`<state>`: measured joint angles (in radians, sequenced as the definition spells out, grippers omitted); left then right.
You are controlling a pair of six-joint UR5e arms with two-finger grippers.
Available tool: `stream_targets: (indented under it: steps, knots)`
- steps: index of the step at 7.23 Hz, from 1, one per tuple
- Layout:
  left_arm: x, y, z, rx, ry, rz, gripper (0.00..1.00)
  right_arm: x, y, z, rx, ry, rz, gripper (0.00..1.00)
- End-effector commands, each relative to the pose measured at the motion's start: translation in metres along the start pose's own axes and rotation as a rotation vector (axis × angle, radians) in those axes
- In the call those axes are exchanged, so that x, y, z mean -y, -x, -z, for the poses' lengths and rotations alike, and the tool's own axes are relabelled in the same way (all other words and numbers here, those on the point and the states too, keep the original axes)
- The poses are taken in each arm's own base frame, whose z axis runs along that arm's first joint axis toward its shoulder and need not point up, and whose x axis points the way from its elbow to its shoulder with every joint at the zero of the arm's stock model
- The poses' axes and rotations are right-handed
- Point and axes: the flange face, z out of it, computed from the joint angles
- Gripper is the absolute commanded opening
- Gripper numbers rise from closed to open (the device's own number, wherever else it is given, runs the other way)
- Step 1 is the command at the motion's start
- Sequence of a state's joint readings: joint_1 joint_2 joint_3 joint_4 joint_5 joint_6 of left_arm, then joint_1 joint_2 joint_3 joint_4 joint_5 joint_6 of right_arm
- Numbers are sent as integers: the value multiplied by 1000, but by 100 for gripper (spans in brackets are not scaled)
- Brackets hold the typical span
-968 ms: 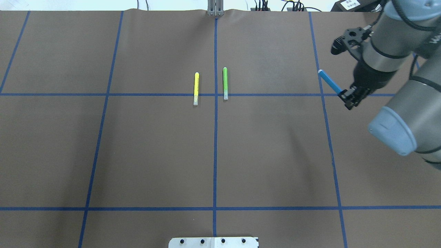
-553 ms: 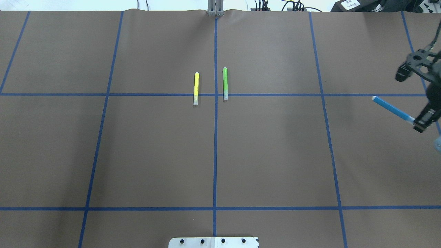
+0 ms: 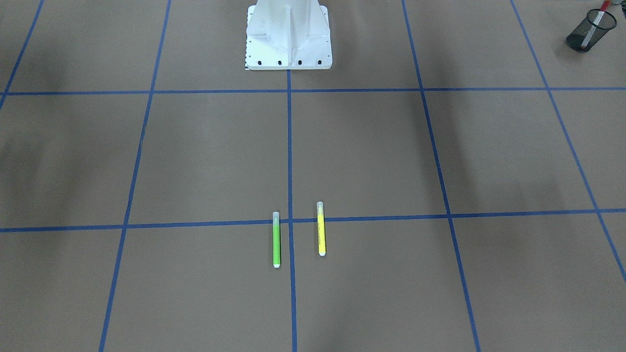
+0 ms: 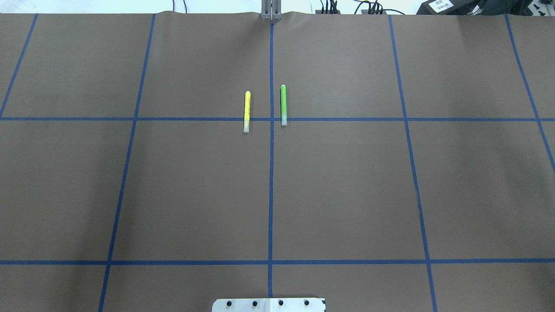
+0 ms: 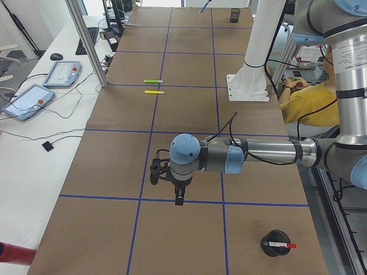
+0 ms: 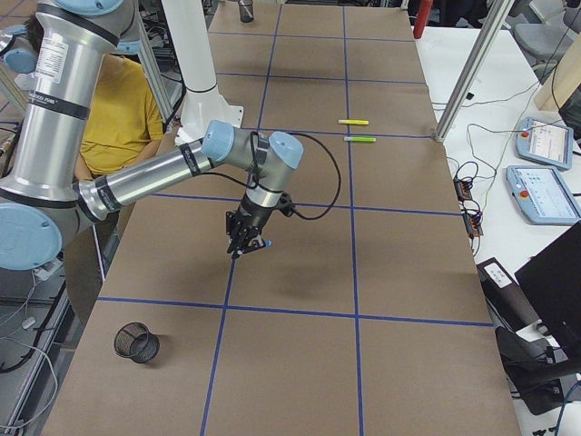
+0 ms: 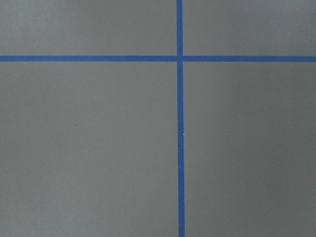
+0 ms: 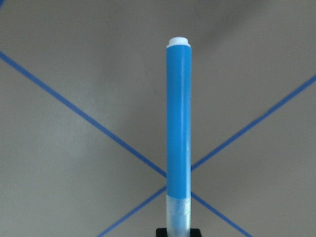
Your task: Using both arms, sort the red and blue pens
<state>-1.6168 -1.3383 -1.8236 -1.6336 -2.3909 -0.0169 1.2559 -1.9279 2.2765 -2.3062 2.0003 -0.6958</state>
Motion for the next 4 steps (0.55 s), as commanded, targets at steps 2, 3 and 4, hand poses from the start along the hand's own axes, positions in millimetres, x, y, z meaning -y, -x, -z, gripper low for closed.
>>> stream_targets:
  steps: [2, 3, 4]
  knots:
    - [-1, -2, -1, 0, -14, -23, 100, -97, 12, -83, 82, 255, -41, 0]
    - [-3, -1, -1, 0, -15, -23, 100, -116, 15, -98, 89, 324, -54, 0]
    - [-2, -1, -1, 0, -22, -31, 100, -135, 17, -110, 92, 402, -66, 0]
